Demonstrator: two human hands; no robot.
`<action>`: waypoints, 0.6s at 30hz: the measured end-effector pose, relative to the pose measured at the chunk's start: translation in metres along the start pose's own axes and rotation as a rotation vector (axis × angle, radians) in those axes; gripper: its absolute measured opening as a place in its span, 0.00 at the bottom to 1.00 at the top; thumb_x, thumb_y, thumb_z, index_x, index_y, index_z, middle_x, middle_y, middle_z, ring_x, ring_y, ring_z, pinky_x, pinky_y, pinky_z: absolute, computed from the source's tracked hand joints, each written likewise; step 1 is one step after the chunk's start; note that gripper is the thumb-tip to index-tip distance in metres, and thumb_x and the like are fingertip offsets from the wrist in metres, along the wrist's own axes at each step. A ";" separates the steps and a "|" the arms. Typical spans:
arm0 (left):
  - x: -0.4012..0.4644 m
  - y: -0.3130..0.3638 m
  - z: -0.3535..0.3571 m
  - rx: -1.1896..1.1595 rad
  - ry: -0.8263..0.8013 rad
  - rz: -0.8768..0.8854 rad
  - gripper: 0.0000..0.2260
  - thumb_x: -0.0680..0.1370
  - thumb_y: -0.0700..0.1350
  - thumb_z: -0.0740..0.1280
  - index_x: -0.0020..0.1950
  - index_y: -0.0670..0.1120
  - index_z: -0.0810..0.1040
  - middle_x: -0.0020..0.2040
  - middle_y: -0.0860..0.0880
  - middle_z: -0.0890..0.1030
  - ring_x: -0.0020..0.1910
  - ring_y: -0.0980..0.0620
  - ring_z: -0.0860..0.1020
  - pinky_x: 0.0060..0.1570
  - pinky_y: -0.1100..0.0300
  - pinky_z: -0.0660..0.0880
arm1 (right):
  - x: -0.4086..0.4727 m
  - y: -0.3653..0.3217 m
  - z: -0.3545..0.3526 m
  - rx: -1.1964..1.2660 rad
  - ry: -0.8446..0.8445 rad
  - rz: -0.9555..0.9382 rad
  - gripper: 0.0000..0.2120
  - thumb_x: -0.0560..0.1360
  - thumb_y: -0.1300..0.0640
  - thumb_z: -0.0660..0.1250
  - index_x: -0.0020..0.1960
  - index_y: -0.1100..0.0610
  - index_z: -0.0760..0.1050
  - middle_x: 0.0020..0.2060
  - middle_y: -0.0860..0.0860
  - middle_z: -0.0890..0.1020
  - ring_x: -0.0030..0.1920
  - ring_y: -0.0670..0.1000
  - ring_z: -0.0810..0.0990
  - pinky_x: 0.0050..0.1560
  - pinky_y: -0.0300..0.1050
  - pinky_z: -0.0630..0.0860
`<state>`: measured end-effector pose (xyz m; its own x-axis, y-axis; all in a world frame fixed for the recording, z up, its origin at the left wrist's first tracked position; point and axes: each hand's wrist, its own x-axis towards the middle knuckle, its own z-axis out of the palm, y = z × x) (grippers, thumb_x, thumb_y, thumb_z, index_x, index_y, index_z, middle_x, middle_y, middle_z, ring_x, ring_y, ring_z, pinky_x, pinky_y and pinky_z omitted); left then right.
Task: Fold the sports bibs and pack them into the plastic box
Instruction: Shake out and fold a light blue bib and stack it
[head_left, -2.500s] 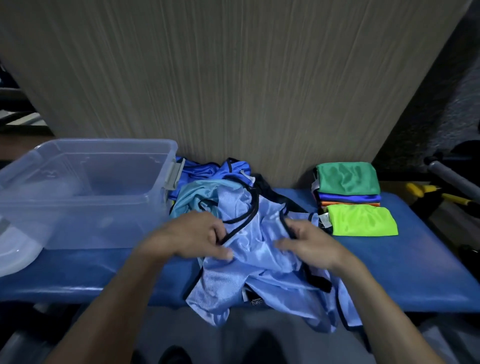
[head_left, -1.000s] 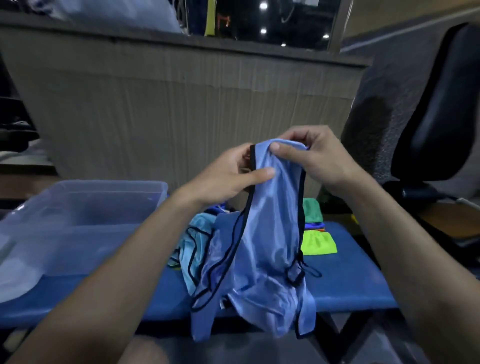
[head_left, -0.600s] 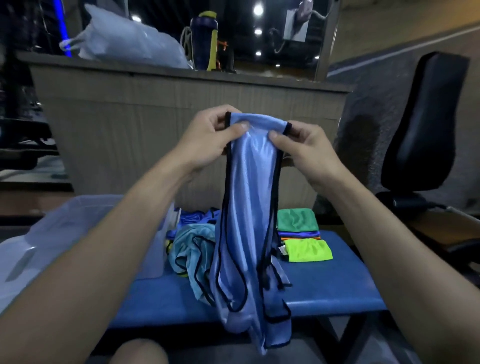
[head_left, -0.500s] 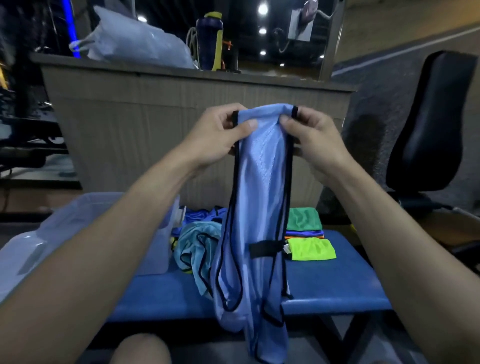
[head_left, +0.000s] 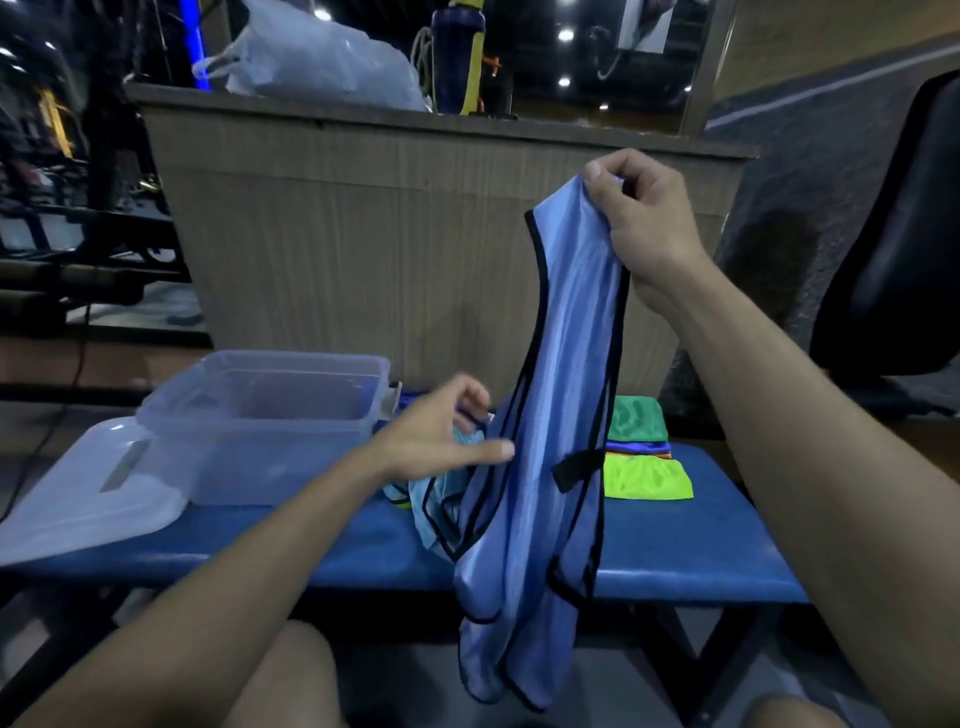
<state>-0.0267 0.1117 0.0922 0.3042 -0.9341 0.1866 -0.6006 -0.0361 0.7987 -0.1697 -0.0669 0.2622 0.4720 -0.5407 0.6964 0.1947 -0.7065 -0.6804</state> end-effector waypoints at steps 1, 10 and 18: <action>-0.006 -0.014 0.014 0.054 -0.054 -0.023 0.23 0.69 0.60 0.79 0.55 0.53 0.74 0.54 0.53 0.79 0.52 0.51 0.81 0.53 0.54 0.79 | 0.001 0.000 -0.001 -0.014 0.012 -0.009 0.09 0.82 0.50 0.66 0.44 0.51 0.77 0.38 0.45 0.76 0.40 0.44 0.73 0.44 0.38 0.72; -0.024 -0.079 0.064 0.425 -0.383 0.096 0.22 0.78 0.61 0.67 0.41 0.41 0.79 0.45 0.48 0.74 0.44 0.52 0.75 0.50 0.54 0.73 | 0.001 0.025 -0.024 -0.127 0.155 0.034 0.09 0.83 0.52 0.64 0.49 0.55 0.78 0.40 0.43 0.76 0.36 0.33 0.72 0.41 0.29 0.70; 0.003 0.061 -0.108 0.100 0.210 0.253 0.18 0.77 0.53 0.72 0.35 0.44 0.71 0.31 0.52 0.68 0.31 0.57 0.67 0.34 0.58 0.64 | -0.001 0.071 -0.083 -0.176 0.353 0.138 0.07 0.83 0.54 0.65 0.48 0.55 0.77 0.35 0.44 0.74 0.33 0.36 0.71 0.39 0.33 0.68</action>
<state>0.0176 0.1454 0.2033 0.2756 -0.8248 0.4937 -0.7427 0.1433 0.6541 -0.2277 -0.1547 0.2323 0.1534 -0.7376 0.6576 -0.0142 -0.6670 -0.7449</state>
